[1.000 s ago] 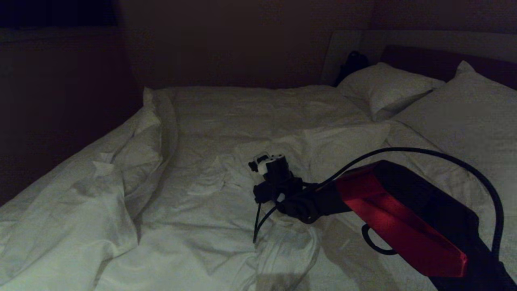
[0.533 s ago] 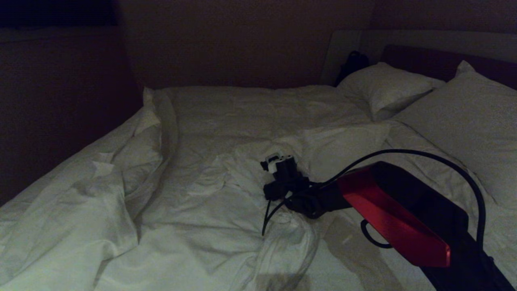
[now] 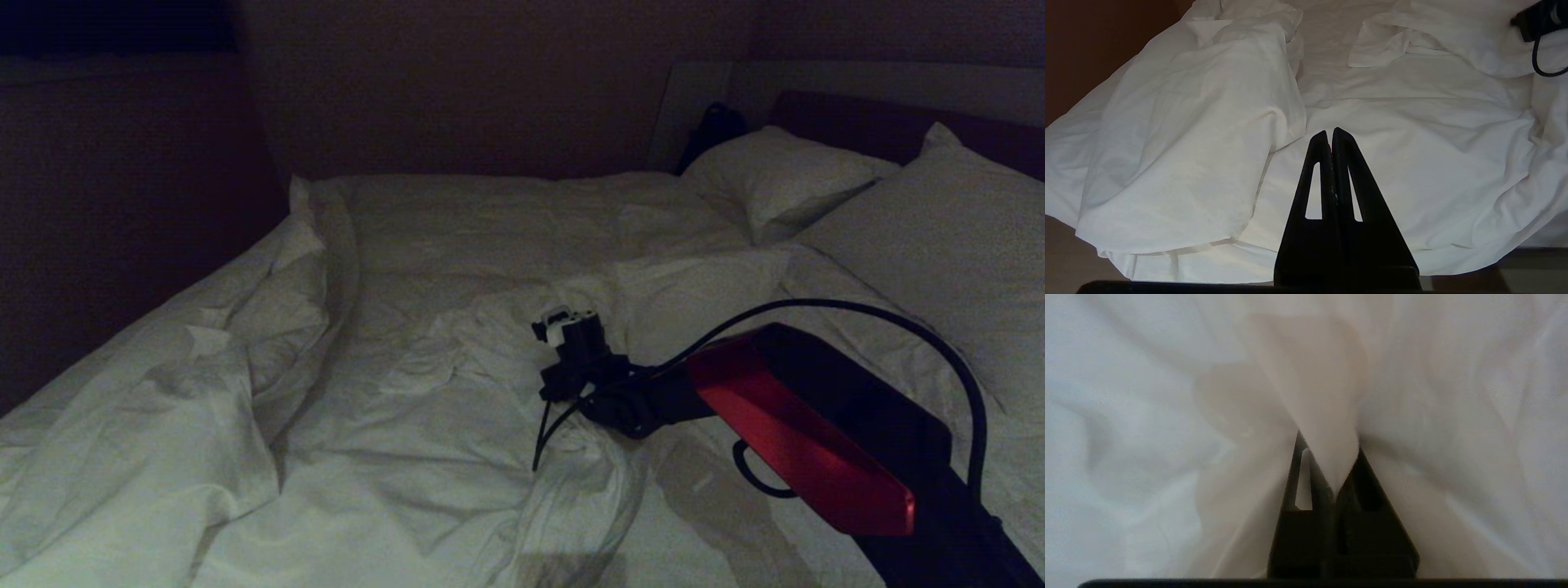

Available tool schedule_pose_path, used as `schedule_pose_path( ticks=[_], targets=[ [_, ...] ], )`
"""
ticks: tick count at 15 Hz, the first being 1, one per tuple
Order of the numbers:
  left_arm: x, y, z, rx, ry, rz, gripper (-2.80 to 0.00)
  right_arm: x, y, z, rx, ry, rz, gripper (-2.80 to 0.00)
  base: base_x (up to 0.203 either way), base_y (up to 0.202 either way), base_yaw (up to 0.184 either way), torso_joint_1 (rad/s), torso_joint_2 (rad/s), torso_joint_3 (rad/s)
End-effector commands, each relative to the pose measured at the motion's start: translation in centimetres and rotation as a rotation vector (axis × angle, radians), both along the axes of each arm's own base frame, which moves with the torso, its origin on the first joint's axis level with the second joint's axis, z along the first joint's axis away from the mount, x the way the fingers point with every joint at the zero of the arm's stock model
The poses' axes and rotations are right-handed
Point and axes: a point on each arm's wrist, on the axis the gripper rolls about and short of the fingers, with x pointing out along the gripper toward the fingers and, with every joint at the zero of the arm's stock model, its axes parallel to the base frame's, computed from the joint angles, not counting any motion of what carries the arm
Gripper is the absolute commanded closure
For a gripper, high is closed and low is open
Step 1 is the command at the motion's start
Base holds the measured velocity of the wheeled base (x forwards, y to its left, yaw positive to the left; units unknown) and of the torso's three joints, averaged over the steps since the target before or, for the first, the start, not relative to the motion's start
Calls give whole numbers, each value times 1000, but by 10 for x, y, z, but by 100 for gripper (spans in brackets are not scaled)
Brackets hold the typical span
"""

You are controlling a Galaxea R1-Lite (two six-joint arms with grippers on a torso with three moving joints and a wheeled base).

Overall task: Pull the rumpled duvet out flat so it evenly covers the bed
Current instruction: Flatten the corners of the folded blanket

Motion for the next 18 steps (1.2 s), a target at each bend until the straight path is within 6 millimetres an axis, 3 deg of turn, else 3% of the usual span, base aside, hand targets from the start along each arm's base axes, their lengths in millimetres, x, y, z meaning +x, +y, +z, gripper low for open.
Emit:
schedule_pose_path(
  ticks=[1,7,11,15,18],
  targets=[
    [0,0,0,1,0,0,0,-2,-1,13,19,-19,-7,0,0,0,0,0,0,0],
    [0,0,0,1,0,0,0,-41,-28,82,89,-58,-21,0,0,0,0,0,0,0],
    [0,0,0,1,0,0,0,-77,-52,111,98,-53,-25,0,0,0,0,0,0,0],
    [0,0,0,1,0,0,0,-120,-81,117,110,-11,-42,0,0,0,0,0,0,0],
    [0,0,0,1,0,0,0,-161,-110,107,102,24,-55,0,0,0,0,0,0,0]
  ],
)
